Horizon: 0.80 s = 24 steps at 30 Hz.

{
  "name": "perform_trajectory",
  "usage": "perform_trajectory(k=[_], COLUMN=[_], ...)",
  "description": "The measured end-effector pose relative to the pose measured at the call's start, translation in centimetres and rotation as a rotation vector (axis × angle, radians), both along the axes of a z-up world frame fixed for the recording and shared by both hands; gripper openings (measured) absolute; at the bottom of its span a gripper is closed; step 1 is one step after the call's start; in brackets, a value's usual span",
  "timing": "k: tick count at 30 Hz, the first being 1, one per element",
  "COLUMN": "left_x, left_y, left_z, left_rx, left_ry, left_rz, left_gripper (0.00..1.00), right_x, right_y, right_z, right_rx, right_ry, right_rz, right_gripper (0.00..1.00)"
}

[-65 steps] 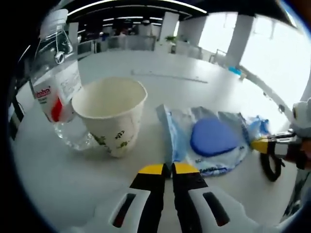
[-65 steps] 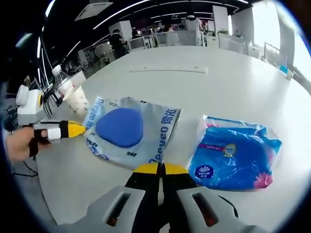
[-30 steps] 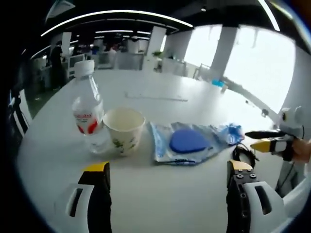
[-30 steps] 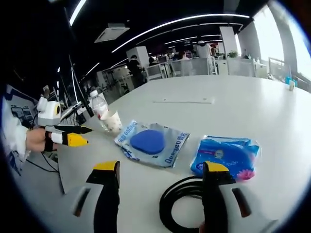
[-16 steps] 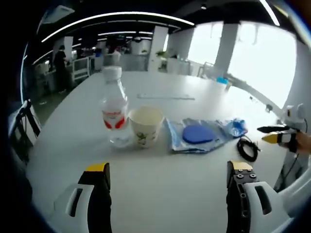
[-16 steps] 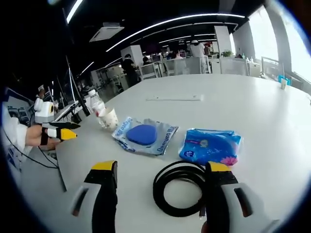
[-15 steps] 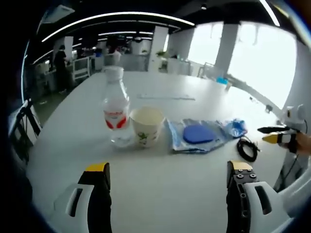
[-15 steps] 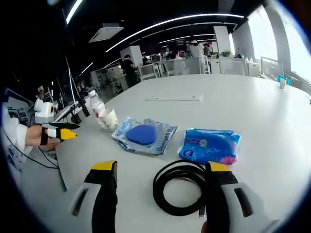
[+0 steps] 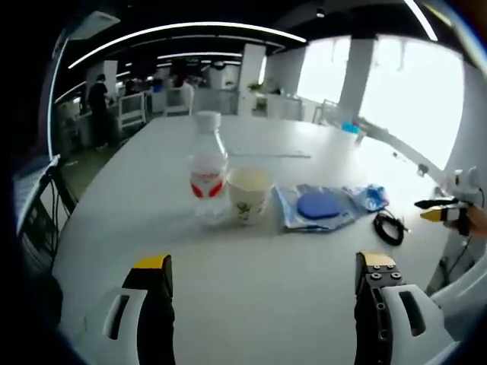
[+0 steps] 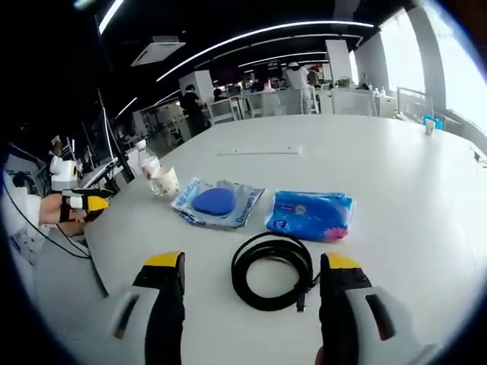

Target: Arrange the tabletop items into an orderly group along one side of the table until the central work area is clear of visible clutter.

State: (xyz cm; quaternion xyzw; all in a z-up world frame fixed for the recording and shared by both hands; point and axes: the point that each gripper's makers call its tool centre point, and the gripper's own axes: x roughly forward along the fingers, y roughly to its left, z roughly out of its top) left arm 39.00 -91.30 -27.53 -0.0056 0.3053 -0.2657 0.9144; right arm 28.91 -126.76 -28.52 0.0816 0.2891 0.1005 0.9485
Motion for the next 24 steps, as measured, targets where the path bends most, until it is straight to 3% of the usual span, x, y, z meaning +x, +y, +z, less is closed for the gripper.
perform_trajectory(k=[12,15,24], left_x=[-1.6,-1.7,-1.6], left_y=[0.6,0.9,1.2], left_z=[-0.1,-0.4,-0.4], left_rx=[-0.005,-0.001,-0.012], left_ry=[0.040,0.061,0.075], left_rz=[-0.052,-0.054,-0.063], left_gripper=[0.96,0.96,0.96], right_x=[-2.4,-3.3,-4.4], right_y=[-1.8,-2.2,-3.5], right_z=[-0.5,-1.3,-1.1], right_rx=[-0.002,-0.021,-0.028], right_ry=[0.047,0.098,0.116], right_rz=[-0.041,-0.033,-0.047], right_gripper=[0.80,0.80,0.81])
